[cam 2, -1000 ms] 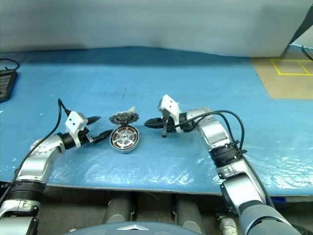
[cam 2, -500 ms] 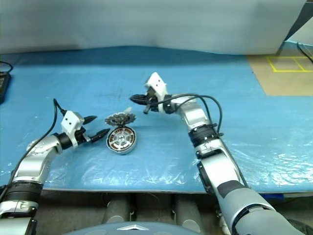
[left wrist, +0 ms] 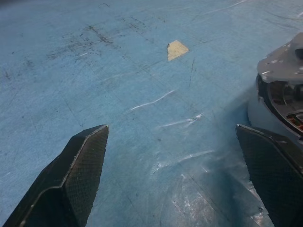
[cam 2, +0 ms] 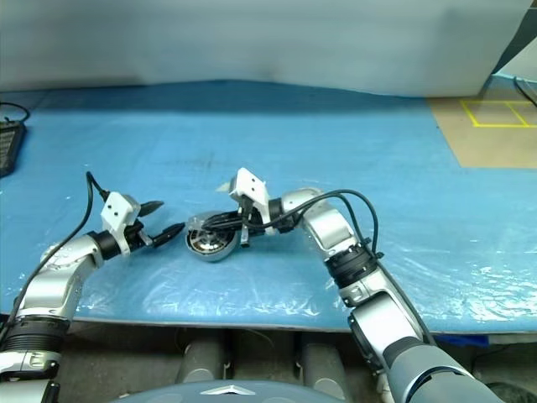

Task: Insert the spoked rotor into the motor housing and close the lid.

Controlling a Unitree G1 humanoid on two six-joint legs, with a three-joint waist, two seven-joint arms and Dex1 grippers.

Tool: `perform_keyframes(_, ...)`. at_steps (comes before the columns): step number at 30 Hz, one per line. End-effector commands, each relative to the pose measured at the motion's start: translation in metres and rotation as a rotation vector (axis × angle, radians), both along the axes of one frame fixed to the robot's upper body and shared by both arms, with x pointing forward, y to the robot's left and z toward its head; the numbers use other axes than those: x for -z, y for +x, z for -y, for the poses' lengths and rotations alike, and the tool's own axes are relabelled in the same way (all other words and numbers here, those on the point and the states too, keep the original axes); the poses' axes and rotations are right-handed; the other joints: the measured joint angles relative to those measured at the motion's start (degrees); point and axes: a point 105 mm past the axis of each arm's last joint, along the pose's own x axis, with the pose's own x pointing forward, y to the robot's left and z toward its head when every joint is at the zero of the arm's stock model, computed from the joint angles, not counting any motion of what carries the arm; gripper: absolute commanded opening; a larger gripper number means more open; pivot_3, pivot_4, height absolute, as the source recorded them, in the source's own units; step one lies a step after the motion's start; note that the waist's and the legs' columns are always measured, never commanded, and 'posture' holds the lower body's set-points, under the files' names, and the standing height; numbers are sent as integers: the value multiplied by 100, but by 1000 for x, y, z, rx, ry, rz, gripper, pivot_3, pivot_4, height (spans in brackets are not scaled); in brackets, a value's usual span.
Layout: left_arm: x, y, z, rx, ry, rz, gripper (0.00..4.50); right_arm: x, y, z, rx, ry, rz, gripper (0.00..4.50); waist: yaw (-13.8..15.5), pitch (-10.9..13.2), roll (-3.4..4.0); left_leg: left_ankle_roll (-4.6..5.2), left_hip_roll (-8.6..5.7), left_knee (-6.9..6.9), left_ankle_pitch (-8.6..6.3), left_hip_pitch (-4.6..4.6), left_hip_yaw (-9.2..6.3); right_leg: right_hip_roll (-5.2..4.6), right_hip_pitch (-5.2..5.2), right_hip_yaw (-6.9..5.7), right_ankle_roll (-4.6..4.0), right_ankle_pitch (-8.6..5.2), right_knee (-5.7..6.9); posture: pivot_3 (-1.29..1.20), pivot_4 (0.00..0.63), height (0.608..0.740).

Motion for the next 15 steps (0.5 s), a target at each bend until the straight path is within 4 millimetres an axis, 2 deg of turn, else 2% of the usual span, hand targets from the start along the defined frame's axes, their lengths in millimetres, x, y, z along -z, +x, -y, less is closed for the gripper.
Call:
perform_keyframes(1,-12,1,-4,1,9,39,4500,10,2,-1,28,-23,-17,15,5,0,0,-3,-1,0,2,-2,0,0,-1,0,0,0,0,0,150,740)
perform_keyframes(6,-11,1,-5,2,11,38,4500,33,-5,2,27,-84,-70,15,8,0,0,-11,-1,-9,6,-8,0,1,-4,-1,0,0,-10,0,150,740)
perform_keyframes(15,-8,-1,-5,7,9,30,4500,49,-2,7,77,-118,-104,15,-2,0,-1,-9,-1,-9,5,8,0,0,9,0,0,0,-10,0,150,740)
